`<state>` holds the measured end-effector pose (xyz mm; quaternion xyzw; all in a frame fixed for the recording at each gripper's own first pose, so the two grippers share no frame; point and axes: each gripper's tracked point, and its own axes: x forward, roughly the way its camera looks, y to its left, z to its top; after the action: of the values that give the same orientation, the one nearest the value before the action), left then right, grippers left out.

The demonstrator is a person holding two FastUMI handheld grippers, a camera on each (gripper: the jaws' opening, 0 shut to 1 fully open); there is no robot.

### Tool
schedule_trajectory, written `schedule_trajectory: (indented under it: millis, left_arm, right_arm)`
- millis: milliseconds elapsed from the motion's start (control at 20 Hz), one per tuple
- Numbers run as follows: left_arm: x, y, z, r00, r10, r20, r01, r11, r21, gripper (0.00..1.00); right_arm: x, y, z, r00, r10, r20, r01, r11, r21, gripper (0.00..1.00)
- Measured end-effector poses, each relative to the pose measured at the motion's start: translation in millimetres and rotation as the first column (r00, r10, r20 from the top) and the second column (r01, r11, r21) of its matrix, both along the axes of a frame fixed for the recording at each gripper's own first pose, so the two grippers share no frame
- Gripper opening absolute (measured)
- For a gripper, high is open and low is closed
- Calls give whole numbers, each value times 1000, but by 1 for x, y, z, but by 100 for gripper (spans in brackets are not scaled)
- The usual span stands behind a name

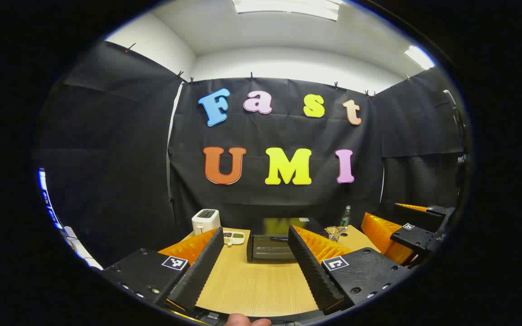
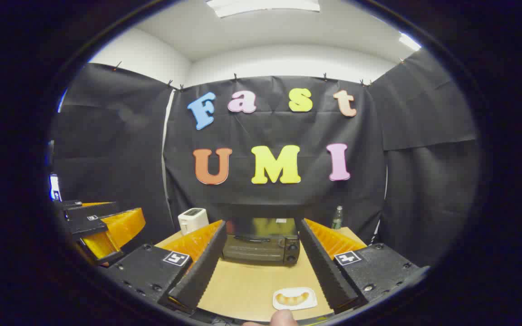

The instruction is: Open the electric oven with the left hand, put the food in, and close the electric oven.

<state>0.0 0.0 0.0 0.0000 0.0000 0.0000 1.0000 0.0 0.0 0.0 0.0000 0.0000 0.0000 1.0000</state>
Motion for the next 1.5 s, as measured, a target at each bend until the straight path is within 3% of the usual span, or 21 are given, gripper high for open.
schedule_trajectory:
  millis: [1500]
  left_arm:
    - [17,-25,-21,999,-17,-34,16,1000,-22,93]
  right_arm:
    - [17,-40,-5,999,-37,-23,38,999,18,100]
